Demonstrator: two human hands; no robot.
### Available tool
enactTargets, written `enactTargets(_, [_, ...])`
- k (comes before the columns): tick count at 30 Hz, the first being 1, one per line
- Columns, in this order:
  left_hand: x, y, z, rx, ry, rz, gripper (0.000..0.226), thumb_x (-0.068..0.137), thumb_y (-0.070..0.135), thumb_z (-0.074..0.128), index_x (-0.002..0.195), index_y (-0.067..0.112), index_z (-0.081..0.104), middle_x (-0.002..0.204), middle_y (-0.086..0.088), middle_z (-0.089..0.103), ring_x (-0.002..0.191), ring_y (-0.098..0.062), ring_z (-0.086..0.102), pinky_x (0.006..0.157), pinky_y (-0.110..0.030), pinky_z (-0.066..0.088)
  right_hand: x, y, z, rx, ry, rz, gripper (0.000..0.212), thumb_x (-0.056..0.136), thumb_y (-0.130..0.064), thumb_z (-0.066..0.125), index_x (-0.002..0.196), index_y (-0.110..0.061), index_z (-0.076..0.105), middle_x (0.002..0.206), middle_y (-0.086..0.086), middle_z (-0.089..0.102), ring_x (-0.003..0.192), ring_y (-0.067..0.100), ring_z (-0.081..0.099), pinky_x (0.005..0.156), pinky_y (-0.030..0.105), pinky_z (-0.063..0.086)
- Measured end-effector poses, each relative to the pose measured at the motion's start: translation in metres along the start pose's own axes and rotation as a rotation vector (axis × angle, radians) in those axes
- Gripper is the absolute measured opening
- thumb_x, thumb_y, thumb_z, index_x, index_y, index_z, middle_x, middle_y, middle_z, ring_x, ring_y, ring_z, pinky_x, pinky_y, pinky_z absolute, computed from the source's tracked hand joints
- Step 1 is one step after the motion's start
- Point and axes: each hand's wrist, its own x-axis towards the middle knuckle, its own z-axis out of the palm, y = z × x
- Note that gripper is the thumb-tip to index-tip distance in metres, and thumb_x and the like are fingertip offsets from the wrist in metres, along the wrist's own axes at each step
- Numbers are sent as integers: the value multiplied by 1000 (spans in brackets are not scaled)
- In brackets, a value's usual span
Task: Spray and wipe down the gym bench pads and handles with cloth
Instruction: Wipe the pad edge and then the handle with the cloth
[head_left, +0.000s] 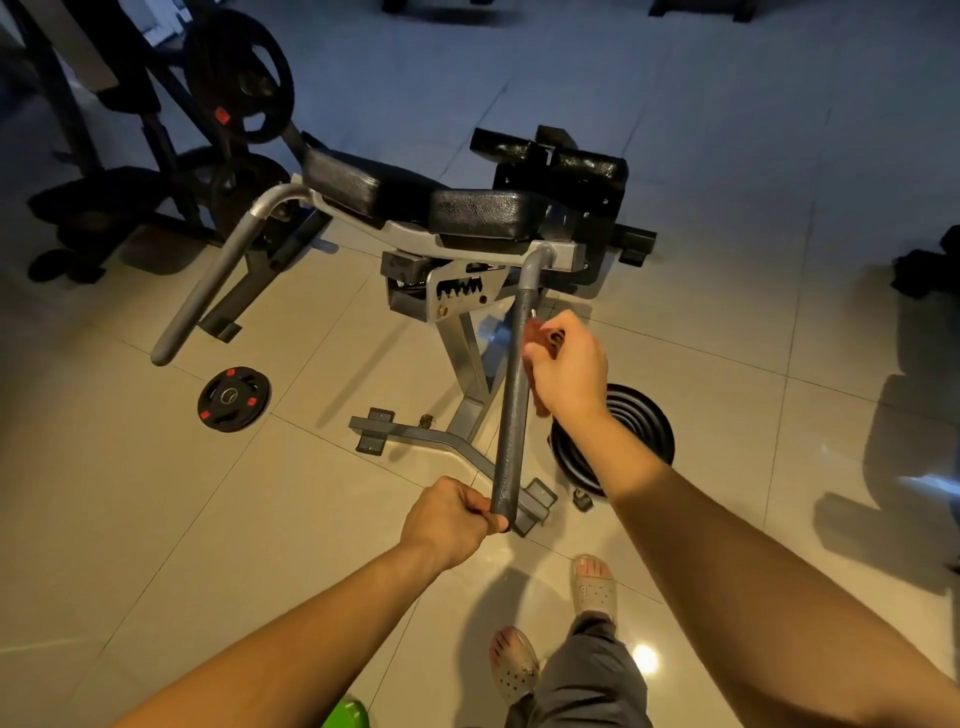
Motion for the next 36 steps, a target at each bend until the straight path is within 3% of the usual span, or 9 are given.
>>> enactTargets(3, [1, 2, -2, 49, 4, 12, 18, 74, 31, 91, 85, 23, 79, 83, 8, 75, 84, -11, 69, 82, -34, 58, -16, 2, 0, 2, -16, -24, 19, 91, -22, 68, 91, -31, 52, 97, -12, 58, 90, 12, 62, 78, 39, 58])
enactTargets(6, [2, 4, -3, 95, -8, 57, 13, 74, 32, 89, 79, 24, 81, 74, 6, 74, 76, -14, 68, 75, -35, 57, -82, 22, -3, -56, -127, -107, 22, 88, -11, 73, 91, -24, 56, 96, -12, 55, 89, 5, 55, 79, 27, 51])
enactTargets(9, [0, 7, -6, 174, -15, 94, 14, 76, 37, 87, 79, 25, 81, 70, 6, 73, 73, -17, 67, 71, -35, 55, -113, 32, -9, -78, -199, -174, 22, 86, -9, 75, 94, -21, 58, 96, -13, 54, 89, 7, 55, 79, 31, 53])
enactTargets(15, [-5, 16, -5, 350, 50, 103, 36, 75, 51, 86, 99, 25, 76, 91, 10, 70, 85, -13, 64, 71, -30, 50, 14, -3, -7, -64, -28, -139, 22, 93, -15, 71, 111, -22, 61, 111, -5, 66, 108, 17, 62, 92, 38, 56])
enactTargets(20, [-6, 24, -12, 366, 12, 66, 34, 73, 45, 89, 94, 22, 76, 92, 7, 74, 87, -14, 67, 80, -33, 57, 43, -10, -1, -214, 20, -199, 23, 95, -14, 67, 118, -19, 69, 111, -3, 64, 110, 19, 59, 96, 41, 53])
enactTargets(26, [-6, 32, -14, 382, -10, 36, 27, 73, 40, 90, 81, 24, 70, 92, 3, 74, 83, -15, 67, 76, -29, 55, -68, 23, -13, -363, -280, -484, 30, 90, -6, 61, 114, -20, 72, 102, -2, 58, 97, 21, 55, 77, 40, 55])
enactTargets(29, [-9, 35, -12, 370, -8, 37, 29, 74, 41, 90, 86, 22, 72, 91, 4, 73, 83, -14, 67, 73, -29, 54, -57, 19, -24, -449, -357, -589, 26, 94, -15, 58, 115, -21, 71, 104, 0, 56, 98, 21, 54, 75, 42, 56])
enactTargets(33, [-12, 37, -3, 349, 6, 57, 31, 74, 45, 88, 94, 22, 79, 81, 9, 71, 73, -8, 63, 62, -27, 50, 38, -8, -19, -464, -182, -437, 22, 100, -27, 57, 117, -22, 70, 112, 1, 54, 105, 19, 54, 78, 25, 48])
enactTargets(36, [-10, 36, -1, 338, 0, 57, 28, 75, 44, 88, 94, 24, 81, 79, 8, 71, 71, -7, 62, 61, -26, 48, 74, -14, -10, -491, -104, -329, 23, 100, -23, 60, 120, -20, 71, 113, 6, 55, 108, 25, 53, 84, 33, 51])
